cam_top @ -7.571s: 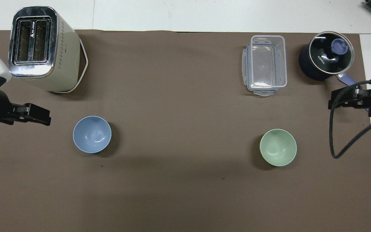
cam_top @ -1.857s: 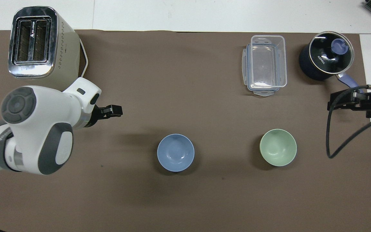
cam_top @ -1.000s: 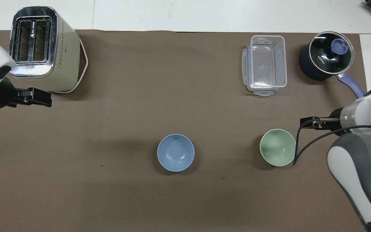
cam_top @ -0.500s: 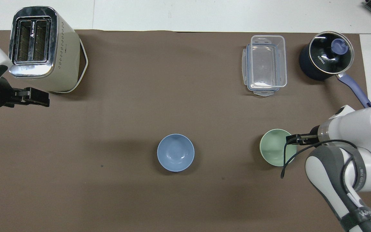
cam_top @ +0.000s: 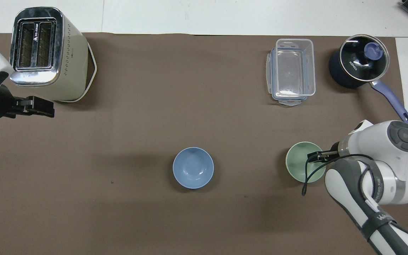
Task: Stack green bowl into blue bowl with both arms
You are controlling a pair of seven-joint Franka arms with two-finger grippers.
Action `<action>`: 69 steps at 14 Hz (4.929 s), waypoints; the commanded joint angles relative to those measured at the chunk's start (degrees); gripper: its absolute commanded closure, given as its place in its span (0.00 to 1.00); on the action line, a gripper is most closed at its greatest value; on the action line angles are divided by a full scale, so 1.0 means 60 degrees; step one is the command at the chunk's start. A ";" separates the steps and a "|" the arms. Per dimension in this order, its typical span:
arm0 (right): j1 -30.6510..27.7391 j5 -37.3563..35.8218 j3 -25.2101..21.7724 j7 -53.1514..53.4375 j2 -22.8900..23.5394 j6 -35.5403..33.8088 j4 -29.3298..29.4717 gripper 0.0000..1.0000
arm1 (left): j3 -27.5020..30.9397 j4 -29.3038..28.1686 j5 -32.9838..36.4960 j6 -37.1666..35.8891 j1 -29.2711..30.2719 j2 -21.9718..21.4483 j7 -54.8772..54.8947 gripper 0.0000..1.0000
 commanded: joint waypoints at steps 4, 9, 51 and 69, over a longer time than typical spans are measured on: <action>-0.0113 0.0252 0.0056 -0.0337 -0.0017 0.0024 0.0004 0.98 | -0.0063 0.0099 0.0173 -0.0197 0.0102 -0.0001 0.0098 0.00; 0.0048 0.1013 0.0144 -0.0395 -0.0367 -0.1027 0.0559 1.00 | -0.0063 0.0099 0.0173 -0.0197 0.0102 -0.0001 0.0098 0.00; 0.5500 0.2786 0.0086 0.5084 0.0264 0.0261 0.2055 0.00 | -0.0063 0.0099 0.0173 -0.0211 0.0101 -0.0001 0.0098 0.00; 0.0885 -0.0275 0.0086 0.2827 -0.0106 -0.6243 0.7809 0.00 | -0.0063 0.0099 0.0173 -0.0211 0.0101 -0.0001 0.0098 0.00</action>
